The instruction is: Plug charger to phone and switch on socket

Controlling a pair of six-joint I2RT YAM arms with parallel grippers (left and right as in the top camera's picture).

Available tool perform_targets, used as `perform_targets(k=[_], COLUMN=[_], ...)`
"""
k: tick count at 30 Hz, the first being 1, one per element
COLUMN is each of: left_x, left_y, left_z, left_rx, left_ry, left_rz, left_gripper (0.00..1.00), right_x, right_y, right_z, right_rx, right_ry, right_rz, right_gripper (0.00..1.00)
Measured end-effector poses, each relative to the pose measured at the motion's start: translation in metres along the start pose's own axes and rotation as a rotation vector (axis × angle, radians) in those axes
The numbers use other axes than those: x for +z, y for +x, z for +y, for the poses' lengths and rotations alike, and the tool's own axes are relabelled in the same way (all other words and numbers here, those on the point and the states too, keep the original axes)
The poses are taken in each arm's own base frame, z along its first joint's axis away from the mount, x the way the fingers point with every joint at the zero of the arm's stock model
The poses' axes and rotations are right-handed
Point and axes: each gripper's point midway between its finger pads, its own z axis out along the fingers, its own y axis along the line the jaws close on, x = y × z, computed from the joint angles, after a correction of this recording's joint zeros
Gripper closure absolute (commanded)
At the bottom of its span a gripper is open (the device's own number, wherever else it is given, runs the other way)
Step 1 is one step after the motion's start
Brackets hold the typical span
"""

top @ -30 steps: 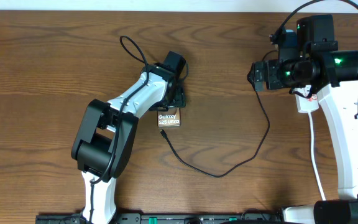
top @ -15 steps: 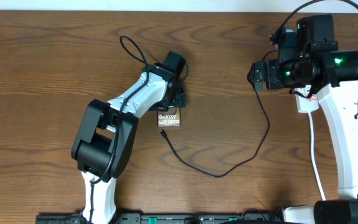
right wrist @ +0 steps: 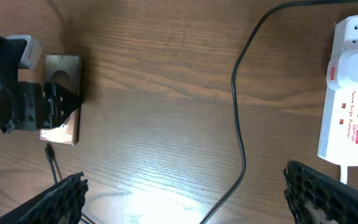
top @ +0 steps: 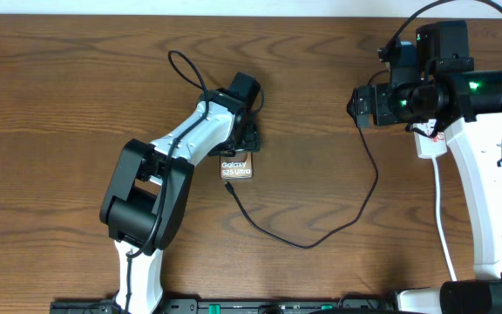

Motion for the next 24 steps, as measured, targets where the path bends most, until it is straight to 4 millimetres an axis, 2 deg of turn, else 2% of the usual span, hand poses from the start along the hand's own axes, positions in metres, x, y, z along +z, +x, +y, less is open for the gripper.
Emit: perform_targets(k=[24], left_x=[-0.0031], left_y=[0.0041], left_z=[0.0023], left_rx=[0.0], left_ry=[-0.008], left_rz=[0.015], left_gripper=[0.26], right_x=[0.0], right_y=[0.0], right_z=[0.0], right_rx=[0.0], right_ry=[0.0], right_rz=[0.0], right_gripper=[0.01])
